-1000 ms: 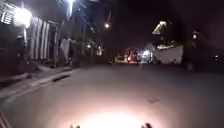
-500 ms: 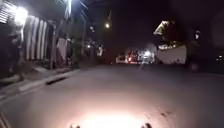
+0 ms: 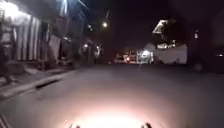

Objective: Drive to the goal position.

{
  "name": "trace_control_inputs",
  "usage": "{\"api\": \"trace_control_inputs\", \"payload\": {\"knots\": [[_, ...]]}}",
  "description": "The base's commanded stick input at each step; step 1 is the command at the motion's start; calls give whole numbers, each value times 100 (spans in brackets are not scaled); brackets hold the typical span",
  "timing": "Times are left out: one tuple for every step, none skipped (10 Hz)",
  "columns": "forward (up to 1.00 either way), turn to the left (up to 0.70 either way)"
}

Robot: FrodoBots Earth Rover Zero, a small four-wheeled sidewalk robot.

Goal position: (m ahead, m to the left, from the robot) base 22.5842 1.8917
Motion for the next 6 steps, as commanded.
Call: {"api": "trace_control_inputs", "payload": {"knots": [[70, 0], [70, 0], [70, 0], [70, 0], [70, 0], [70, 0]]}}
